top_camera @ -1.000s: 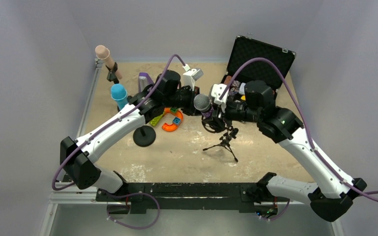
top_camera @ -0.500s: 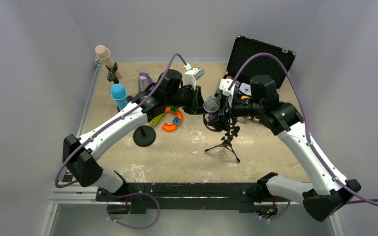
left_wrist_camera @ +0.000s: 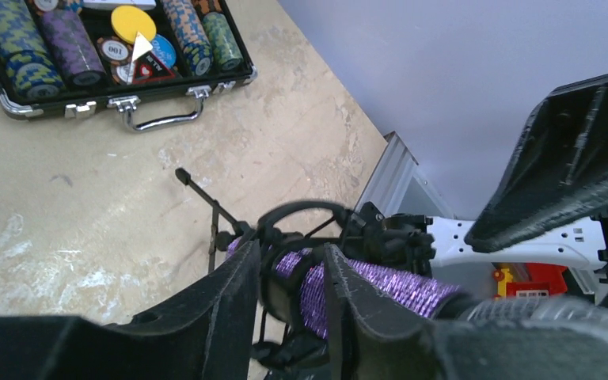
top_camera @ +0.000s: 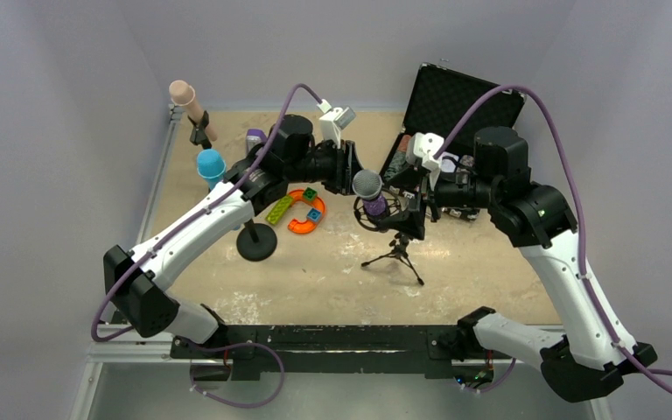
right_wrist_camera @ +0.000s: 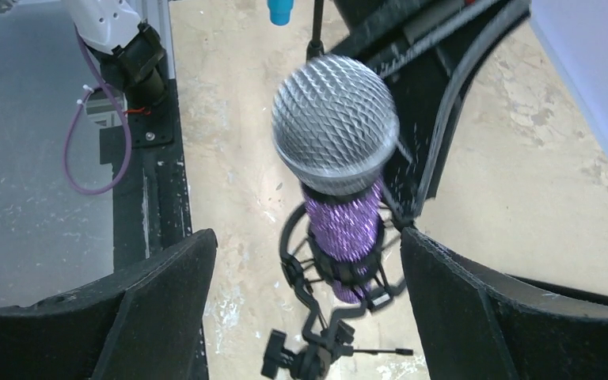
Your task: Attach the microphones to the stand
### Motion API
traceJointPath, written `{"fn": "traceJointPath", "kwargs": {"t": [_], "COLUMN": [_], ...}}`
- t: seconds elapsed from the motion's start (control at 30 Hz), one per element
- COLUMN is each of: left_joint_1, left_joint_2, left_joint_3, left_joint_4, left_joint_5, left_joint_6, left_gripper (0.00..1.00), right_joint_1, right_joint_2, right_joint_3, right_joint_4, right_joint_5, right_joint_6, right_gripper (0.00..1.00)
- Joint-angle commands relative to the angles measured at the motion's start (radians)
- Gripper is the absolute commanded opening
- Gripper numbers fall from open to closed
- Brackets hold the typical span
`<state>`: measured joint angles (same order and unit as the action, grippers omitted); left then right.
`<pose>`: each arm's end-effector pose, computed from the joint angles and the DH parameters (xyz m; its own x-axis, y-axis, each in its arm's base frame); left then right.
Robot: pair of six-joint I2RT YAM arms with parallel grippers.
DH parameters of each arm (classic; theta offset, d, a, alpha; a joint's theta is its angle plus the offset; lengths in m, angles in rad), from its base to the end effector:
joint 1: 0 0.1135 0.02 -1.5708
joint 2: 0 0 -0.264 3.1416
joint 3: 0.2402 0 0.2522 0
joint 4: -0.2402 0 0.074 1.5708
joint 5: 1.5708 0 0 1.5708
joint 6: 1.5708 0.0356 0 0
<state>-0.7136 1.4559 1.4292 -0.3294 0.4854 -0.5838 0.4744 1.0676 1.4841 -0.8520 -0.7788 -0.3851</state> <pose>0.2424 -0.2319 0.3924 -0.7212 -0.0204 -0.6924 0.6136 0.4449 -0.6523 0.1509 0.1056 0.4568 -0.0128 -0.3072 -0.9516 -0.9673 0.2448 -0.0660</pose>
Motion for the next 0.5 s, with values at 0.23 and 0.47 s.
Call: {"fn": "traceJointPath", "kwargs": {"t": [0.23, 0.47], "left_joint_1": [0.029, 0.043], "left_joint_2": [-0.088, -0.135], "left_joint_3": [-0.014, 0.013], "left_joint_4": [0.034, -0.073], "left_joint_5": [-0.033, -0.195], "left_joint_6": [-0.003, 0.062], "left_gripper": [0.45, 0.49], "right_joint_1": [-0.096, -0.169], "right_joint_2": [-0.031, -0.085], "right_joint_3": [-0.011, -0.034], "right_joint_4": [-0.019, -0.012], "right_joint_5": [-0.134, -0.166], "right_joint_6": [-0.001, 0.0], "right_gripper": [0.89, 0.89]}}
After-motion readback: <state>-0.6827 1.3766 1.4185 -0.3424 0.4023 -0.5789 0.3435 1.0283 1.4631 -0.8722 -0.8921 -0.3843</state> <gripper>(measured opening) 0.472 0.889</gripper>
